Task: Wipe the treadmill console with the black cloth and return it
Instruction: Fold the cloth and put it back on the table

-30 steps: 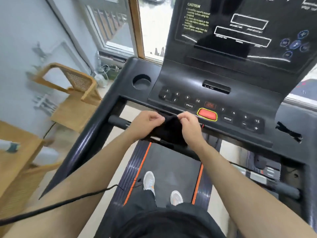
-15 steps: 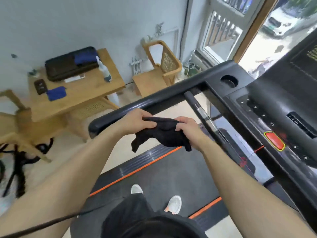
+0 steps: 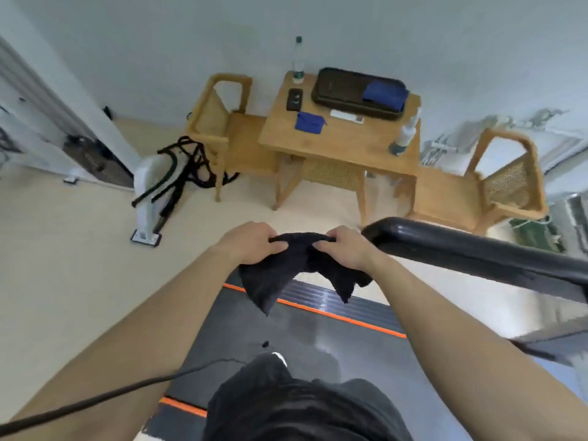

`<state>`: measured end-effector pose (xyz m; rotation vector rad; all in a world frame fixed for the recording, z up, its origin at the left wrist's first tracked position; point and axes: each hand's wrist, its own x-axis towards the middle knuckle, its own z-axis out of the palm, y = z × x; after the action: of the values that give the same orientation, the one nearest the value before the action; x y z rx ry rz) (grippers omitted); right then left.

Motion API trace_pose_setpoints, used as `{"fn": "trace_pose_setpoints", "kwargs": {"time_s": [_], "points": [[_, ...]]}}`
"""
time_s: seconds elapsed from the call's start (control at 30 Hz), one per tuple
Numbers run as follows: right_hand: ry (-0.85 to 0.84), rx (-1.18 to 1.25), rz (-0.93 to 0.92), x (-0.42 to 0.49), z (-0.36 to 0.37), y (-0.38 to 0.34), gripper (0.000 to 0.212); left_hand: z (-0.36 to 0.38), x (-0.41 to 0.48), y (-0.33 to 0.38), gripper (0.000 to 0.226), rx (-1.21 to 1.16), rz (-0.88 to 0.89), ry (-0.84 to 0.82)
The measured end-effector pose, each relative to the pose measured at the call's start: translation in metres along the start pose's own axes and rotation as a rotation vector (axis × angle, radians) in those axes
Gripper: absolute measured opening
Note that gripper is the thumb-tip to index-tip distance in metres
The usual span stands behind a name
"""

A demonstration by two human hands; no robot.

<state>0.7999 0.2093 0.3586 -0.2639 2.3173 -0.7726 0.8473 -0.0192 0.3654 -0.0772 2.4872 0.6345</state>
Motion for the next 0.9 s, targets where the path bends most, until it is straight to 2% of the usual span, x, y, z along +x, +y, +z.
{"fn": "trace_pose_setpoints", "kwargs": {"time_s": [0.13, 0.23, 0.37, 0.5, 0.6, 0.7, 0.8, 0.9], "points": [[-0.107, -0.213, -0.049, 0.059, 0.045, -0.08, 0.049, -0.016, -0.031, -0.103, 0.029, -0.096, -0.157, 0.104], [-0.127, -0.305, -0.084, 0.095, 0.078, -0.137, 0.048, -0.021, -0.055, -0.168, 0.019, -0.179, -0.292, 0.207], [-0.161, -0.404, -0.158, 0.138, 0.119, -0.212, 0.049, -0.029, -0.087, -0.235, 0.018, -0.383, -0.511, 0.473], [-0.231, -0.448, -0.243, 0.182, 0.163, -0.286, 0.054, -0.044, -0.117, -0.288, 0.021, -0.57, -0.653, 0.711], [-0.364, -0.355, -0.318, 0.206, 0.192, -0.341, 0.049, -0.06, -0.144, -0.324, 0.016, -0.743, -0.781, 0.893], [-0.563, -0.192, -0.354, 0.218, 0.221, -0.394, 0.026, -0.076, -0.174, -0.359, 0.012, -0.864, -0.93, 1.089], [-0.76, 0.054, -0.258, 0.221, 0.253, -0.445, 0.013, -0.087, -0.196, -0.397, 0.022, -0.93, -1.022, 1.152], [-0.925, 0.206, -0.157, 0.228, 0.291, -0.49, 0.007, -0.1, -0.205, -0.432, 0.029, -1.06, -1.035, 1.167]]}}
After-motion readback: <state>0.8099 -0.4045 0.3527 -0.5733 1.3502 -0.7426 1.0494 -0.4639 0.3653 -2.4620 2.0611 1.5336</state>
